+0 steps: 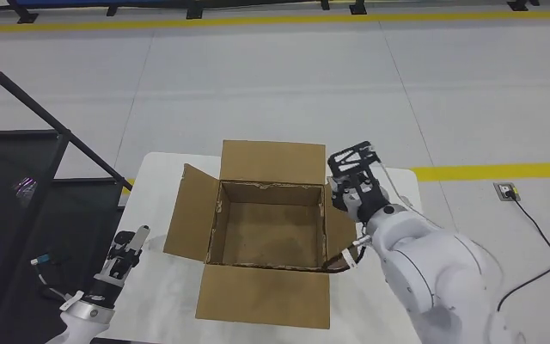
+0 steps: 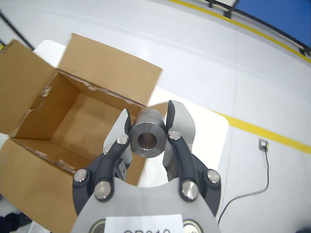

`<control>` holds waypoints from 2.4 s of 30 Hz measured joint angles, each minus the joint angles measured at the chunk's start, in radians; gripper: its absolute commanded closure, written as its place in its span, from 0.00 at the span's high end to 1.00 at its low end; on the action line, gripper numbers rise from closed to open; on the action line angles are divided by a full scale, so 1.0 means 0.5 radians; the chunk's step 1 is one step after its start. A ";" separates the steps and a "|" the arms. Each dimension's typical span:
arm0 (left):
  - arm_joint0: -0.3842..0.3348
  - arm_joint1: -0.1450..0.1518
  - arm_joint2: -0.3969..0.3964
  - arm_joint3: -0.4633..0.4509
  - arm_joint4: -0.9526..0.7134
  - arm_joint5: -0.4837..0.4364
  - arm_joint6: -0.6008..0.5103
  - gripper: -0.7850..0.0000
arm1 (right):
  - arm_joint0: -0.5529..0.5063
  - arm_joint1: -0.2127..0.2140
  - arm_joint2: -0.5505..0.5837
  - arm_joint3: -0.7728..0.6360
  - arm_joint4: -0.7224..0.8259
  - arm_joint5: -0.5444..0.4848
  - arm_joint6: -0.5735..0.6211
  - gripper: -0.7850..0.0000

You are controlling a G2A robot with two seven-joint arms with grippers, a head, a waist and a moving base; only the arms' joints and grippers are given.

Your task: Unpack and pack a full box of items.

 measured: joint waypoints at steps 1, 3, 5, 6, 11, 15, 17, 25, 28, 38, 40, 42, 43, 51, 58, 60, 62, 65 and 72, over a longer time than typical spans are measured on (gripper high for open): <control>0.000 0.000 0.000 0.000 0.000 0.000 0.000 1.00 | 0.139 -0.030 -0.119 0.156 0.084 -0.014 -0.022 0.00; 0.000 0.000 0.000 0.000 0.000 0.000 0.000 1.00 | 0.323 -0.081 -0.291 0.420 0.263 -0.048 -0.091 0.00; 0.000 0.000 0.000 0.000 0.000 0.000 0.000 1.00 | 0.510 -0.149 -0.477 0.770 0.495 -0.103 -0.191 0.00; 0.000 0.000 0.000 0.000 0.000 0.000 0.000 1.00 | 0.579 -0.180 -0.552 0.922 0.574 -0.122 -0.237 0.00; 0.000 0.000 0.000 0.000 0.000 0.000 0.000 1.00 | 0.799 -0.348 -0.891 1.669 0.865 -0.169 -0.454 0.00; 0.000 0.000 0.000 0.000 0.000 0.000 0.000 1.00 | 0.829 -0.440 -1.016 2.072 0.966 -0.195 -0.590 0.00; 0.000 0.000 0.000 0.000 0.000 0.000 0.000 1.00 | 0.836 -0.484 -1.076 2.249 0.957 -0.192 -0.649 0.00; 0.000 0.000 0.000 0.000 0.000 0.000 0.000 1.00 | 0.884 -0.623 -1.152 2.633 1.051 -0.249 -0.824 0.45; 0.000 0.000 0.000 0.000 0.000 0.000 0.000 1.00 | 0.902 -0.655 -1.162 2.699 1.054 -0.265 -0.828 0.48; 0.000 0.000 0.000 0.000 0.000 0.000 0.000 1.00 | 0.924 -0.710 -1.165 2.637 0.976 -0.212 -0.839 0.54; 0.000 0.000 0.000 0.000 0.000 0.000 0.000 1.00 | 0.905 -0.695 -1.132 2.527 0.952 -0.168 -0.849 0.55; 0.000 0.000 0.000 0.000 0.000 0.000 0.000 1.00 | 0.872 -0.672 -1.095 2.399 0.924 -0.130 -0.832 0.57; 0.000 0.000 0.000 0.000 0.000 0.000 0.000 1.00 | 0.842 -0.651 -1.068 2.293 0.890 -0.101 -0.812 0.59; 0.000 0.000 0.000 0.000 0.000 0.000 0.000 1.00 | 0.473 -0.437 -0.734 1.306 0.421 0.111 -0.567 1.00; 0.000 0.000 0.000 0.000 0.000 0.000 0.000 1.00 | -0.116 -0.238 -0.173 0.185 -0.286 0.170 -0.261 1.00; 0.000 0.000 0.000 0.000 0.000 0.000 0.000 1.00 | -0.272 -0.206 -0.010 -0.052 -0.414 0.152 -0.204 1.00; 0.000 0.000 0.000 0.000 0.000 0.000 0.000 1.00 | -0.420 -0.178 0.187 -0.240 -0.591 0.158 -0.098 1.00; 0.000 0.000 0.000 0.000 0.000 0.000 0.000 1.00 | -0.564 -0.158 0.465 -0.342 -0.718 0.197 0.053 1.00; 0.000 0.000 0.000 0.000 0.000 0.000 0.000 1.00 | -0.691 -0.132 1.056 0.101 -0.256 0.138 0.192 1.00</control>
